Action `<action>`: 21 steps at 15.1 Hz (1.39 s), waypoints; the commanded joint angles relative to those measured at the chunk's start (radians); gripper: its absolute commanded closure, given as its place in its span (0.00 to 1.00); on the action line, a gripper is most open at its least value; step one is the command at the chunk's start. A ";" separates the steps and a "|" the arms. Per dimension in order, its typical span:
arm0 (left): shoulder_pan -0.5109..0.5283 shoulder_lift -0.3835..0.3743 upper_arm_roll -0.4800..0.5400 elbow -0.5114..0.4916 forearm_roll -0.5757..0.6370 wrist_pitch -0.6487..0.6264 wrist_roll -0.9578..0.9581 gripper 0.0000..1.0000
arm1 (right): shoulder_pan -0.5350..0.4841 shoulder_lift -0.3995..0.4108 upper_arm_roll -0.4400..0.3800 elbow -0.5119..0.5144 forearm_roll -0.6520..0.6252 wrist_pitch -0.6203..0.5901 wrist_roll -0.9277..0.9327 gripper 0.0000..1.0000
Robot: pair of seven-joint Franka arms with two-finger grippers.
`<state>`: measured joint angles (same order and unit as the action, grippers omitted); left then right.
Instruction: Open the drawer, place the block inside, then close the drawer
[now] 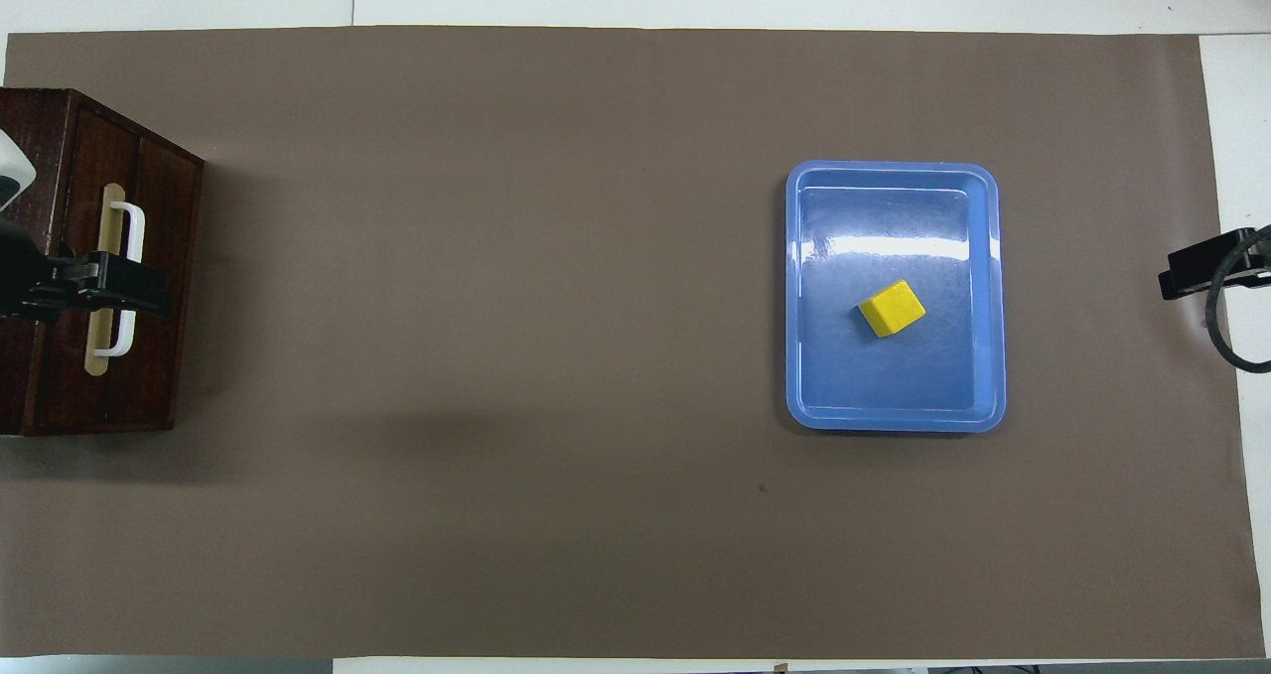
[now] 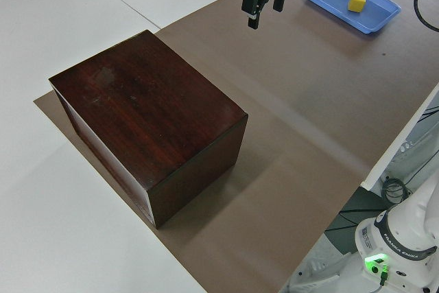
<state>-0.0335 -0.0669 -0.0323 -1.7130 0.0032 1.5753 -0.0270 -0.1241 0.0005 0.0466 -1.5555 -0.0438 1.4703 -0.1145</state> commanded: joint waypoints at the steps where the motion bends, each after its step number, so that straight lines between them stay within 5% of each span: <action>1: 0.004 -0.008 0.002 0.003 -0.017 -0.009 0.004 0.00 | -0.006 -0.010 0.002 -0.006 0.024 0.013 -0.023 0.00; 13: 0.004 -0.008 0.002 0.003 -0.017 -0.008 0.004 0.00 | -0.006 -0.013 0.001 -0.024 0.030 0.013 -0.007 0.00; 17: 0.004 -0.008 0.002 0.003 -0.017 -0.008 0.004 0.00 | -0.008 -0.030 0.001 -0.115 0.100 0.067 0.163 0.00; 21: 0.004 -0.008 0.002 0.003 -0.017 -0.008 0.004 0.00 | -0.022 0.059 -0.001 -0.130 0.254 0.091 0.441 0.00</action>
<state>-0.0335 -0.0670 -0.0323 -1.7130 0.0032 1.5753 -0.0270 -0.1260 0.0185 0.0432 -1.6669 0.1312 1.5294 0.2116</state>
